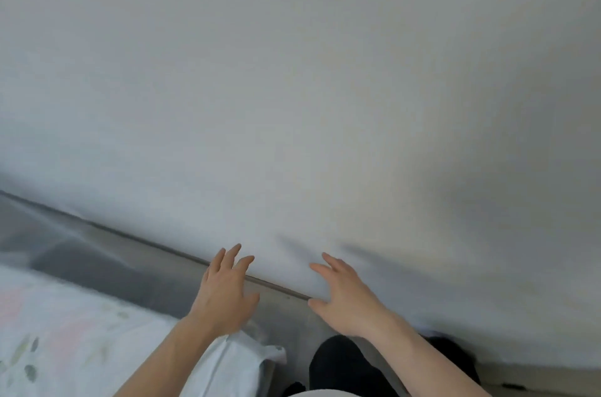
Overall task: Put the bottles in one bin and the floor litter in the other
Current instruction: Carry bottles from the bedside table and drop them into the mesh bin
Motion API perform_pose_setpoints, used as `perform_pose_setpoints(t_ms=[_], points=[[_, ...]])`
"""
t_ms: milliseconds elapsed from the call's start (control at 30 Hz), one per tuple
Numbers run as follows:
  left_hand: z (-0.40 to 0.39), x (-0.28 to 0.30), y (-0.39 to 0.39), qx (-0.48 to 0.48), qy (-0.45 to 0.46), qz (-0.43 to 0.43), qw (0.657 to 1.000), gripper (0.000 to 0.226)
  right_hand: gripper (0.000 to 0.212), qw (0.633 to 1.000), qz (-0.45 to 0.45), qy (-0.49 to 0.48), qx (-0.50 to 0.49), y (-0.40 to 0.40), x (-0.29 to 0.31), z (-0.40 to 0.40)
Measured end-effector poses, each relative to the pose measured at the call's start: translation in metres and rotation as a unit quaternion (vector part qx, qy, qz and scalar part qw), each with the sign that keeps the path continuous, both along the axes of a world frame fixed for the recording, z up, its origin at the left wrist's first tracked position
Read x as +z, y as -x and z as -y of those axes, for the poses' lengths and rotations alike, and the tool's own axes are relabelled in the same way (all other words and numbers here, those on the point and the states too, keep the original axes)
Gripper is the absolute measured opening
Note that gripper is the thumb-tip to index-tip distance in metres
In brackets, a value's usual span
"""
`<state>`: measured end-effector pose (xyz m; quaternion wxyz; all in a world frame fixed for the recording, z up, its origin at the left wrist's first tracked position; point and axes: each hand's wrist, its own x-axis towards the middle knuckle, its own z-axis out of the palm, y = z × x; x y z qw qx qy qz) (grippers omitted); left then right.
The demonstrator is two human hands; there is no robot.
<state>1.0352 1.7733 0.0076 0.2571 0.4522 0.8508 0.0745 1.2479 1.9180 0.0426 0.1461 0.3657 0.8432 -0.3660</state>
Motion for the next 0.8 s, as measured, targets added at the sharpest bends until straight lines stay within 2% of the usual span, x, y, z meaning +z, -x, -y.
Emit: perform_pose_setpoints(t_ms=[200,433,667,800], points=[[0.021,0.002,0.046,0.128,0.051,-0.031,0.99,0.078,0.071,0.987,0.017,0.004,0.158,0.088,-0.001,-0.036],[0.041,0.015,0.07,0.284,0.076,-0.051,0.955,0.076,0.071,0.943,0.016,-0.028,0.331,0.182,0.001,-0.068],[0.08,0.024,0.082,0.428,0.086,-0.059,0.898,0.078,0.074,0.878,0.022,-0.053,0.475,0.283,-0.006,-0.03],[0.105,0.024,0.104,0.496,0.092,-0.053,0.862,0.078,0.076,0.853,0.033,-0.056,0.518,0.344,-0.01,0.003]])
